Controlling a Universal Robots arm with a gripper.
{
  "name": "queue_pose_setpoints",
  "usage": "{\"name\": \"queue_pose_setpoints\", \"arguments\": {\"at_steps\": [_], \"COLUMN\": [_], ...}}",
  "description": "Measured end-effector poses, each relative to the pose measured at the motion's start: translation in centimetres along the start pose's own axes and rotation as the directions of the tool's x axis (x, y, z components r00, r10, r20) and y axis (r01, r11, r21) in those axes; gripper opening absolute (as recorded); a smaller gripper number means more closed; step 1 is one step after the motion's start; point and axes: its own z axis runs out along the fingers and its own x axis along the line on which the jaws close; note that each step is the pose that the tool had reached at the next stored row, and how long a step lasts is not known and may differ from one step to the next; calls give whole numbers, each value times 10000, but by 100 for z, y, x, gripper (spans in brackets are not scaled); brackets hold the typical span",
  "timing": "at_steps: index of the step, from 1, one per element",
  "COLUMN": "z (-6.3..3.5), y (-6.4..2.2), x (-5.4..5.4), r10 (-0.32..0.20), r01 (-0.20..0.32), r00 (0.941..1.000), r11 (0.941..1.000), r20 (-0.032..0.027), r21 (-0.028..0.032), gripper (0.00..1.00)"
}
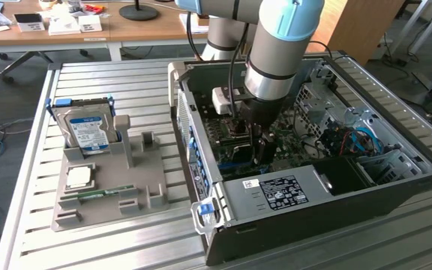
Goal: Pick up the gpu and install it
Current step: 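Insert the gpu into the slot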
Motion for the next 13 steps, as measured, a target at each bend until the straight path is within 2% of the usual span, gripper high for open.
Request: {"name": "queue_pose_setpoints", "arguments": {"at_steps": [13], "z": [7], "y": [0], "x": [0], "r10": [0], "r01": [0], "r00": [10000], "r11": [10000], "r20": [-1], "r21": [0], "gripper": [99]}}
